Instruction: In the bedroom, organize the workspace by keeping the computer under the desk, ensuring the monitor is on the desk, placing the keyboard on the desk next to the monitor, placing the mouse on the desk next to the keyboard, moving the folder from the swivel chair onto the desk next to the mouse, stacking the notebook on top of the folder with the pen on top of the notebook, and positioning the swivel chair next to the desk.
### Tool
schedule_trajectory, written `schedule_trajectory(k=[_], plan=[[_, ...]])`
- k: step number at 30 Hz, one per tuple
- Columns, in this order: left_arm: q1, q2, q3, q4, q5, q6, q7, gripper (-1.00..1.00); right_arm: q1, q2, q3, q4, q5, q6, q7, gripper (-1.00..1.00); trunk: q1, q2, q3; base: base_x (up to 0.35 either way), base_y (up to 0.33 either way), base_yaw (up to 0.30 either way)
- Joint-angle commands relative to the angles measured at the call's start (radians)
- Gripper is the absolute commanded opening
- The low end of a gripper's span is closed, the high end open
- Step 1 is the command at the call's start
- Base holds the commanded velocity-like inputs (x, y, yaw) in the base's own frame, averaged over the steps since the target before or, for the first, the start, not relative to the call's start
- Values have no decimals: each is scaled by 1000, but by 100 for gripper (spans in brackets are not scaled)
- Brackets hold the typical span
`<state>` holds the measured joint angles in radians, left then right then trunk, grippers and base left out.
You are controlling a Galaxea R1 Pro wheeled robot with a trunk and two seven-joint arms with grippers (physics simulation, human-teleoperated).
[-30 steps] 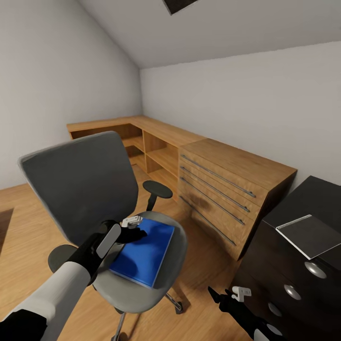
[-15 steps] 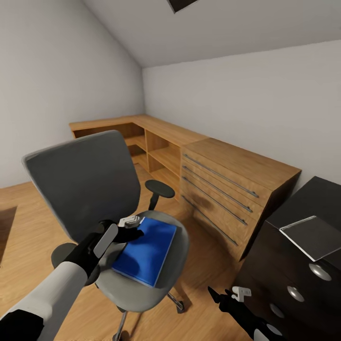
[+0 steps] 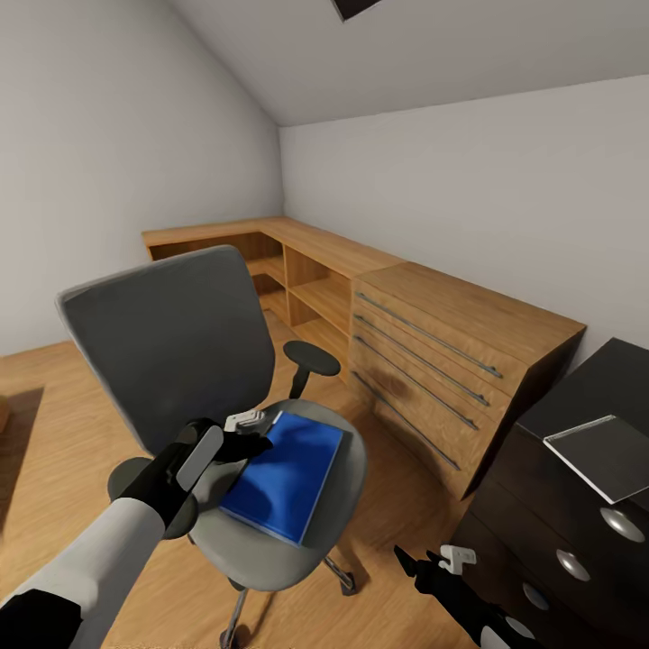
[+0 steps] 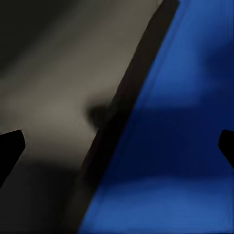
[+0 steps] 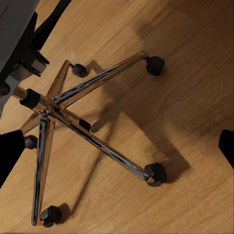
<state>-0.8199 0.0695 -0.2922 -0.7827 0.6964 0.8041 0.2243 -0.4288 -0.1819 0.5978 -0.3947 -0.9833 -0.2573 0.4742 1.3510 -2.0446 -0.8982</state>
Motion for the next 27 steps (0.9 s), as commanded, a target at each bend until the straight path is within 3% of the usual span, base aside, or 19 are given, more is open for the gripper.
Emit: schedule_trajectory(k=[1,6,14,24,27], plan=[[-1,1,-5,-1,11,1,9,100,-1,0,8,1,-11,-5,2,100,0,0,-1,0,0,149],[-1,2,-5,-1,14,1,9,100,-1,4,6,1,-10,-6,3,100,0,0,-3,0,0,60],[-1,3,-6,-1,17,1,9,100,-1,5,5,1,-9,-6,3,100,31,-56,-28,0,0,11],[-1,3,-6,-1,19,1,9,100,-1,5,5,1,-9,-6,3,100,31,-56,-28,0,0,1],[-1,3,-6,-1,20,1,9,100,-1,5,5,1,-9,-7,3,100,42,-77,-37,0,0,0]])
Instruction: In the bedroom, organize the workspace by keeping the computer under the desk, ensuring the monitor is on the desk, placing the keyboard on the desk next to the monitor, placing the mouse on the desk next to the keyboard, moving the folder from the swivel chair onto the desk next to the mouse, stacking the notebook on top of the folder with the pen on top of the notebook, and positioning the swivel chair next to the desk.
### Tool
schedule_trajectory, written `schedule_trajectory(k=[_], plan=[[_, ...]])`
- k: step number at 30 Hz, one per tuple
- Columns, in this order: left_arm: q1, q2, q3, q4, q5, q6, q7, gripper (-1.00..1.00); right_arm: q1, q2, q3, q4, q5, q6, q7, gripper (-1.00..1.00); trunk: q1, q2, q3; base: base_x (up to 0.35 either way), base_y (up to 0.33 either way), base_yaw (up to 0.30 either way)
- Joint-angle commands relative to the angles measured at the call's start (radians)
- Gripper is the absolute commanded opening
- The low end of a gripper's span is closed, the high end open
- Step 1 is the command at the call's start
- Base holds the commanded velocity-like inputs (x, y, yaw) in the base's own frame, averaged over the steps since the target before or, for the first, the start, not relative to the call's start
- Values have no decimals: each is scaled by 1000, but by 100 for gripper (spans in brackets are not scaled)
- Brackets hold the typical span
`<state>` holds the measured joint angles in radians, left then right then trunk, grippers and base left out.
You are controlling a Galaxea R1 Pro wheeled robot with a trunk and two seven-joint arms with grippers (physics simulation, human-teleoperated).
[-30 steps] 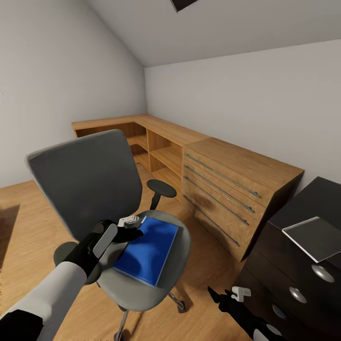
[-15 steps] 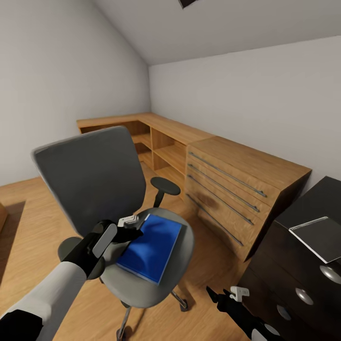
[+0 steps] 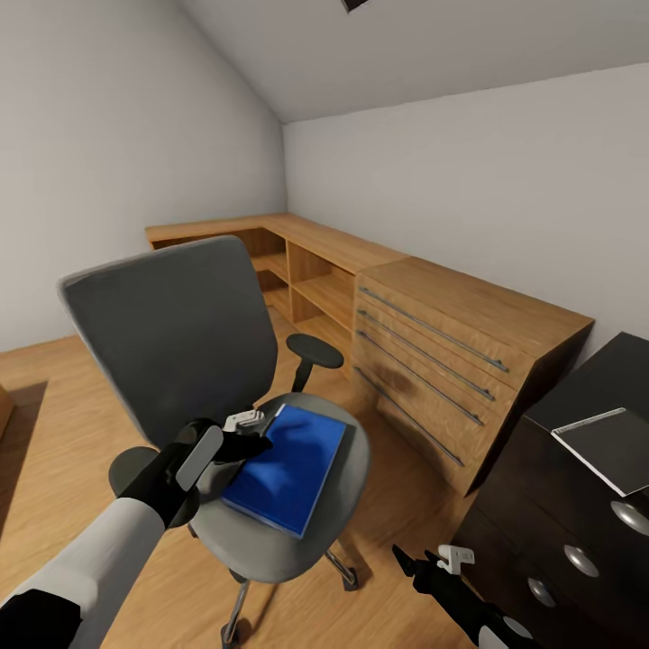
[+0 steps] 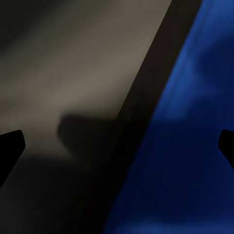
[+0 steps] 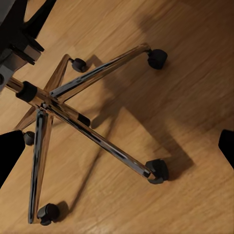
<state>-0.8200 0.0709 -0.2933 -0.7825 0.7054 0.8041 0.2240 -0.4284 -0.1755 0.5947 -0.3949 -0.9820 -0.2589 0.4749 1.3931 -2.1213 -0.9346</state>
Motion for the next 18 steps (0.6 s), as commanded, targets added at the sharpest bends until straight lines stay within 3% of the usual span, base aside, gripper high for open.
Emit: schedule_trajectory(k=[1,4,18], plan=[[-1,1,-4,-1,11,1,9,100,-1,-1,8,1,-10,-5,2,100,4,-8,-4,0,0,0],[-1,1,-5,-1,11,1,9,100,-1,-1,8,1,-10,-5,2,100,15,-29,-14,0,0,0],[-1,1,-4,-1,12,2,9,100,-1,-1,8,1,-10,-5,2,100,15,-29,-14,0,0,0]])
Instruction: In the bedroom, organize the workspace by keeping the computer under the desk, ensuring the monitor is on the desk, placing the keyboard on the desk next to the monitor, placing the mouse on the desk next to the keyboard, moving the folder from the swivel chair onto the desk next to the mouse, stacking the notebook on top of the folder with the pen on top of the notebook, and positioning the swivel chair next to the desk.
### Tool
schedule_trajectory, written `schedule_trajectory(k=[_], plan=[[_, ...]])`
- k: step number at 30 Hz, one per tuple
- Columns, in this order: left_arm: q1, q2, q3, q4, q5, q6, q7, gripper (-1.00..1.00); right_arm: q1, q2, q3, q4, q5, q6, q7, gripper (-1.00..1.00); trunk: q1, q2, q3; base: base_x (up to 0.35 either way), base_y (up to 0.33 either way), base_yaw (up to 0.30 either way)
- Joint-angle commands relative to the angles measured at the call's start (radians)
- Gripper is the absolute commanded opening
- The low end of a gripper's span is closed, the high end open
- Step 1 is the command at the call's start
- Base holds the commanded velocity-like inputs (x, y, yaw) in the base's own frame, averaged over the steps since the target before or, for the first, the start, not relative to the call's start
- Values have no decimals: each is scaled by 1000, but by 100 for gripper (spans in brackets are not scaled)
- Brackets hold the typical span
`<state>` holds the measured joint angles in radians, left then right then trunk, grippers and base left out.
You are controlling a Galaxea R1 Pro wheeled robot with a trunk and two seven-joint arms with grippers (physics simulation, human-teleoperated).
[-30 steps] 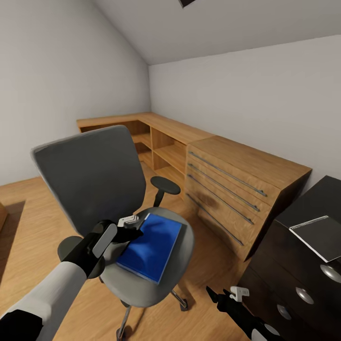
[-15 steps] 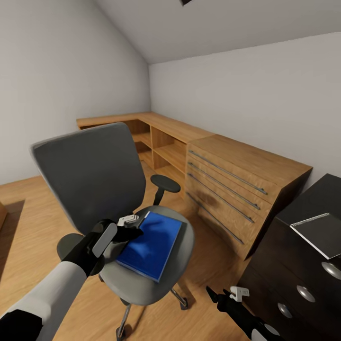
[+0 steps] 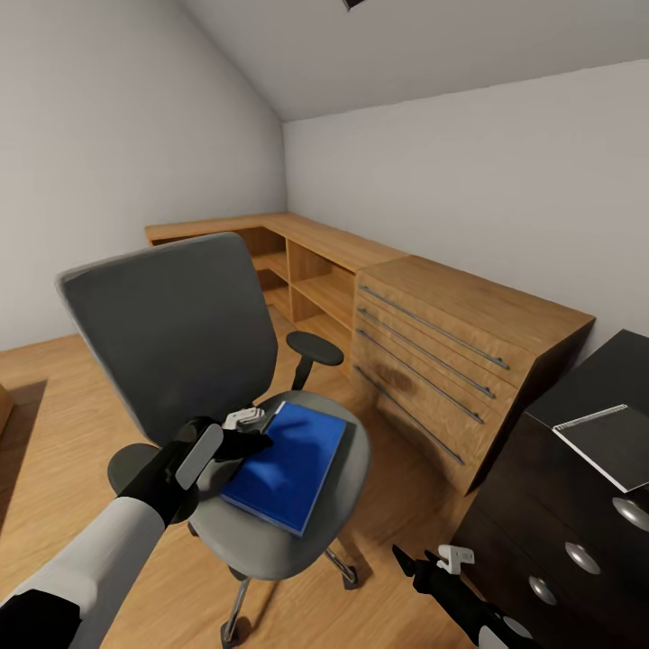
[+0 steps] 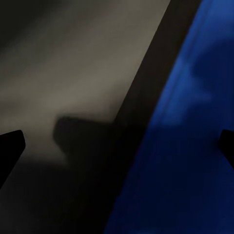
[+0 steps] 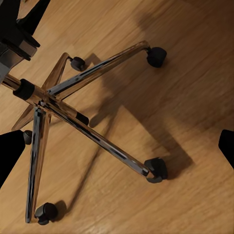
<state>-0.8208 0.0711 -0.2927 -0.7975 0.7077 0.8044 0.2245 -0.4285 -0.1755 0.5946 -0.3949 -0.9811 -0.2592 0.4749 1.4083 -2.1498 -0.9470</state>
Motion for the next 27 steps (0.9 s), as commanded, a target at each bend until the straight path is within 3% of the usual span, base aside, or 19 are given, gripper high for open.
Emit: schedule_trajectory(k=[1,27], plan=[[0,1,-5,14,10,2,9,100,-1,-1,8,1,-10,-5,2,100,0,0,-1,0,0,0],[0,1,-5,14,9,2,9,100,-1,-1,8,2,-11,-5,5,100,0,0,13,0,0,-82]])
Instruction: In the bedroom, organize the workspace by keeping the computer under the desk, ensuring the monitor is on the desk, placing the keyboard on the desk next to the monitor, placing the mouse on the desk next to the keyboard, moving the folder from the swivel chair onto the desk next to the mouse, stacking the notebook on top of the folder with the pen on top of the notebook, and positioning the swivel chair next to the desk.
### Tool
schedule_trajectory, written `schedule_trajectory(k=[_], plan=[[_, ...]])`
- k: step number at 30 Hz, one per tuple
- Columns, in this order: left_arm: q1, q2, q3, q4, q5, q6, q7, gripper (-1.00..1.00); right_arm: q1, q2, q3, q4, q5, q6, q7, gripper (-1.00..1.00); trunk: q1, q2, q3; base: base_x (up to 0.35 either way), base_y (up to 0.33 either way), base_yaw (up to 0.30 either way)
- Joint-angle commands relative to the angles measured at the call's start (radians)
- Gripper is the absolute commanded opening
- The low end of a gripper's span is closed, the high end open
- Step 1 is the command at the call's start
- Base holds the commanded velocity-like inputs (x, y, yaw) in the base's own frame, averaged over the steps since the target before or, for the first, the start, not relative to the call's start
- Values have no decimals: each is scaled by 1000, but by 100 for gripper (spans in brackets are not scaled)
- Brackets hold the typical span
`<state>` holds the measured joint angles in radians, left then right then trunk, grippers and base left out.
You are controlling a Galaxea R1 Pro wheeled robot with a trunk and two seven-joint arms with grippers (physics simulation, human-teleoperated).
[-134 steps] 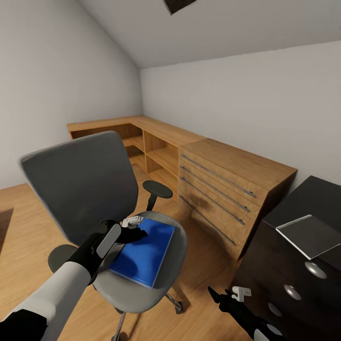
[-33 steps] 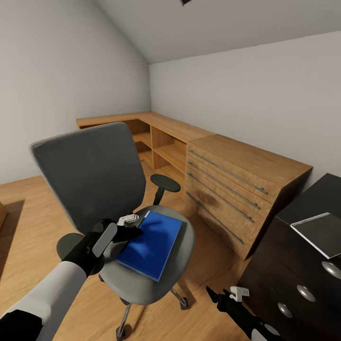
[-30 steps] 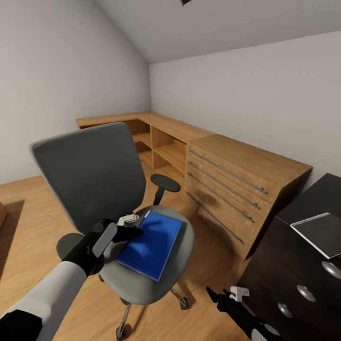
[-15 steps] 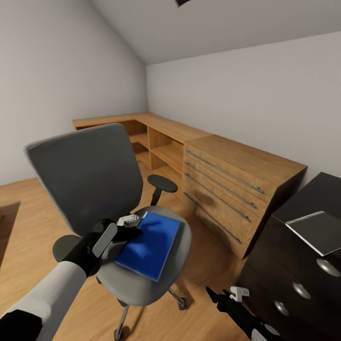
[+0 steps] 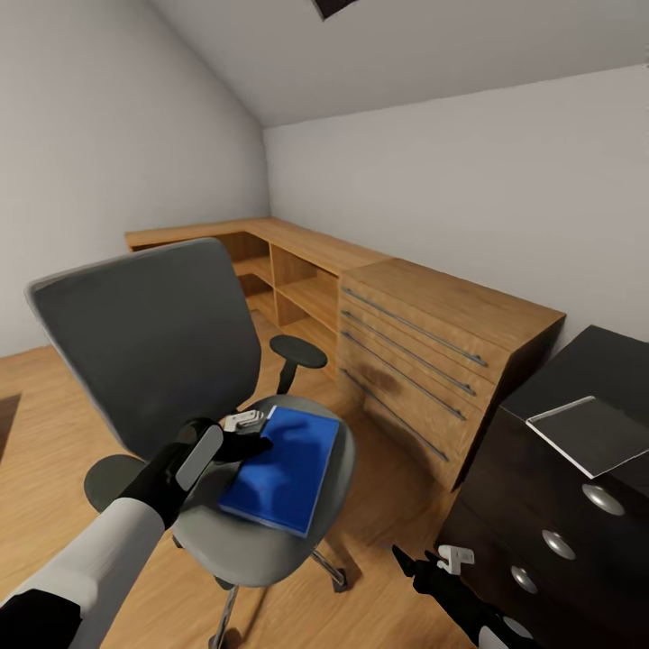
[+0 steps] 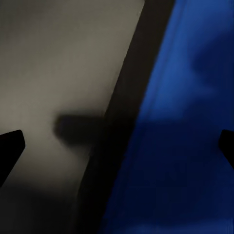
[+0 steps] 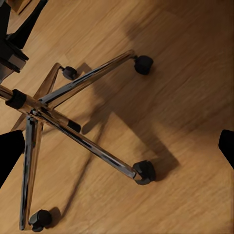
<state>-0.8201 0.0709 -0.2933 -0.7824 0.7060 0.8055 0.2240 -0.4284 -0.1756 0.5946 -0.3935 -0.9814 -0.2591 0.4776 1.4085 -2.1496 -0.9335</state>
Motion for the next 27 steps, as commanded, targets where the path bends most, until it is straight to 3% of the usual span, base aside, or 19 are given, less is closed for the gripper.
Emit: schedule_trajectory(k=[1,27], plan=[[-1,1,-4,-1,11,1,9,100,-1,-1,8,1,-11,-5,2,100,0,0,0,0,0,-52],[-1,0,-6,-1,10,1,9,100,-1,-1,8,1,-11,-6,-1,100,0,0,12,0,0,-68]])
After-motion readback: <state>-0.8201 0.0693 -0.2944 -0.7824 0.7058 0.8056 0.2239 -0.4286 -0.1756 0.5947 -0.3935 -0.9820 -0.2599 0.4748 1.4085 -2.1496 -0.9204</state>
